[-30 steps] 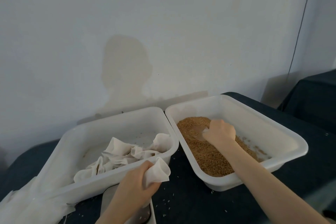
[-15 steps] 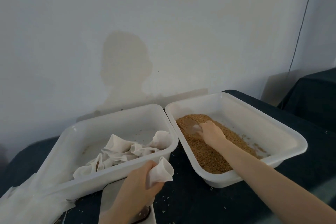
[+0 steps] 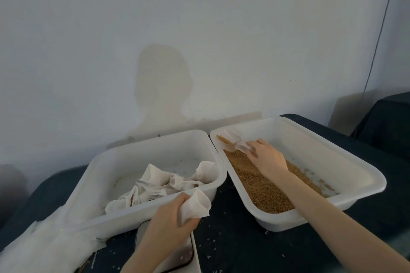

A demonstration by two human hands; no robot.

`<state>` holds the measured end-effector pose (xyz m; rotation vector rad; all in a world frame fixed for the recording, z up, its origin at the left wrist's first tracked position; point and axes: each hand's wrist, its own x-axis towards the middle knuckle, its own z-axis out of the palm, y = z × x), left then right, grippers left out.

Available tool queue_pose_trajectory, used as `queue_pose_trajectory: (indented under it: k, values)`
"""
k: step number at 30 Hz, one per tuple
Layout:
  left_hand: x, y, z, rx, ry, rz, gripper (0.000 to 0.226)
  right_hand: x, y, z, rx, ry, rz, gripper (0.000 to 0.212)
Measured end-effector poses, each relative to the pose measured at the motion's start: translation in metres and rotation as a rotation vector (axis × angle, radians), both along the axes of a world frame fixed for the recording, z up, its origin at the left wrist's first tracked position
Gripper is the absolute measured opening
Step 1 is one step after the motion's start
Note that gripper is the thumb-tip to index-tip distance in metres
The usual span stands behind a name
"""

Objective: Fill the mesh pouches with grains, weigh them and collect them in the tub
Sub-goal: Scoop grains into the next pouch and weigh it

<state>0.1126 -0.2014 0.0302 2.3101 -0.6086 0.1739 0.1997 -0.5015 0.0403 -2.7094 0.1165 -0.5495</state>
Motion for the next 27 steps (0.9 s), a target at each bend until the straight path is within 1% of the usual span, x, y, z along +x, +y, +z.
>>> queue_pose_trajectory:
  k: [5, 8, 12, 14, 16, 20, 25, 27]
  values:
    - [-0.001, 0.019, 0.01, 0.027, 0.029, 0.075, 0.025, -0.01, 0.0, 0.013, 0.11, -0.053, 0.146, 0.033]
    - [-0.001, 0.032, 0.014, 0.031, 0.053, 0.119, 0.025, -0.015, 0.007, 0.021, 0.189, -0.057, 0.241, 0.03]
    - [0.0, 0.054, 0.014, -0.021, 0.061, 0.17, 0.023, -0.024, 0.023, 0.038, 0.386, -0.047, 0.461, 0.027]
    - [0.0, 0.064, 0.014, -0.026, 0.07, 0.189, 0.023, -0.032, 0.031, 0.049, 0.442, 0.016, 0.605, 0.036]
    - [0.0, 0.073, 0.015, -0.022, 0.084, 0.201, 0.026, -0.038, 0.038, 0.058, 0.435, 0.085, 0.726, 0.041]
    - [-0.002, 0.083, 0.017, -0.016, 0.081, 0.224, 0.03, -0.042, 0.048, 0.068, 0.353, 0.182, 0.847, 0.039]
    - [0.001, 0.092, 0.016, 0.038, 0.083, 0.27, 0.038, -0.04, 0.045, 0.067, 0.353, 0.224, 0.85, 0.042]
    - [0.002, 0.094, 0.016, 0.06, 0.088, 0.279, 0.037, -0.041, 0.043, 0.067, 0.336, 0.229, 0.844, 0.044]
